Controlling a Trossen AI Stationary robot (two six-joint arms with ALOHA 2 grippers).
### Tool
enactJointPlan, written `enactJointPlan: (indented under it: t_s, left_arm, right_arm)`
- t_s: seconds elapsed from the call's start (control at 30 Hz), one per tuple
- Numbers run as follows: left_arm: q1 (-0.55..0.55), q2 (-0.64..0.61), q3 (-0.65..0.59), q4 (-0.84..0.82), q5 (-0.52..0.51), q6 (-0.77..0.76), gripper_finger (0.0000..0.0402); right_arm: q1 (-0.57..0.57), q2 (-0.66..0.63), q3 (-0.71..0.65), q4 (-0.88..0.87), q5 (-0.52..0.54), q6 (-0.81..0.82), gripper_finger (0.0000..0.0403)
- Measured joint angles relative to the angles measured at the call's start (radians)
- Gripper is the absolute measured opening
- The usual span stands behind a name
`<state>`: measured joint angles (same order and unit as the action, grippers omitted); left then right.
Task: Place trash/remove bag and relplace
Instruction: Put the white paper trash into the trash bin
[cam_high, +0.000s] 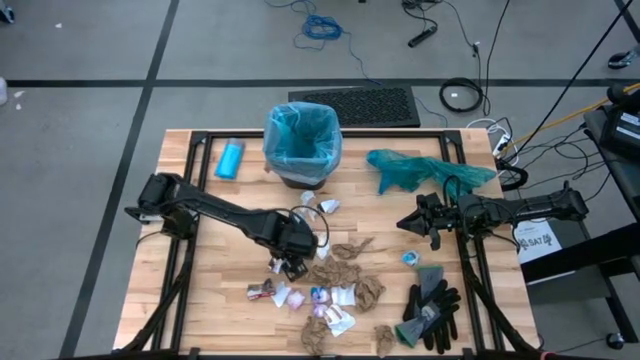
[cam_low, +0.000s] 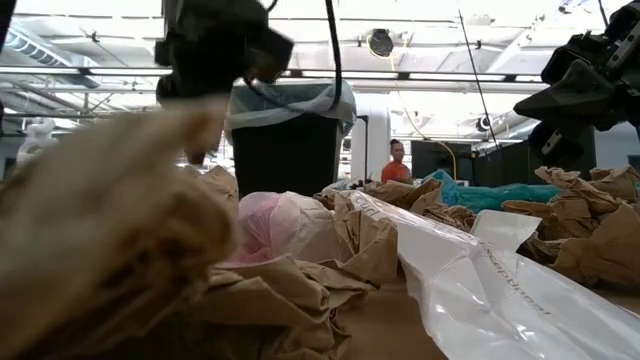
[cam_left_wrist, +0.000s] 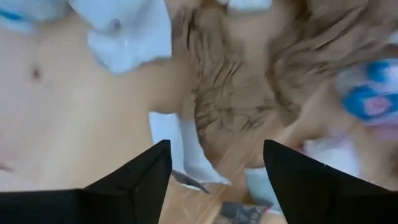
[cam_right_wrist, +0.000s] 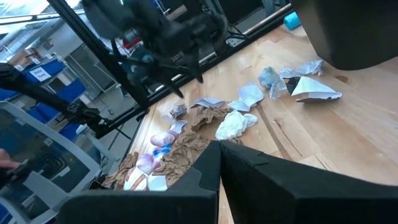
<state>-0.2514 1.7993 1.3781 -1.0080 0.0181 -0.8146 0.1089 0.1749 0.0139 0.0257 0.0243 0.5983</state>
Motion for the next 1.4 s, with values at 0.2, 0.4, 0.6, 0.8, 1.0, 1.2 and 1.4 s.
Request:
enactJointPlan:
  t_s: [0.2, 0.4, 0.6, 0.8, 1.0, 1.2, 1.4]
  left_arm:
    - [-0.009, 0.087, 0.000, -0.094, -0.012, -0.044, 0.0253]
    - [-0.019, 0.174, 0.000, -0.071, 0.023, -0.041, 0.0253]
    - [-0.020, 0.221, 0.002, -0.114, 0.039, -0.043, 0.0226]
    - [-0.017, 0.187, 0.003, -0.218, 0.001, 0.027, 0.0052]
    - [0.010, 0.040, 0.006, -0.322, -0.062, 0.042, 0.0009]
    - [0.079, -0.218, 0.042, -0.311, -0.146, 0.035, 0.0004]
    - [0.194, -0.419, 0.131, -0.259, -0.382, 0.102, 0.0003]
  right_arm:
    - [0.000, 0.000, 0.000, -0.001, 0.000, 0.000, 0.0000]
    - [0.000, 0.000, 0.000, 0.000, 0.000, 0.000, 0.0000]
    - [0.000, 0.000, 0.000, 0.000, 0.000, 0.000, 0.0000]
    - [0.000, 0.000, 0.000, 0.000, 0.000, 0.000, 0.0000]
    - [0.000, 0.000, 0.000, 0.000, 0.000, 0.000, 0.0000]
    - [0.000, 0.000, 0.000, 0.000, 0.000, 0.000, 0.0000]
    - [0.000, 0.000, 0.000, 0.000, 0.000, 0.000, 0.0000]
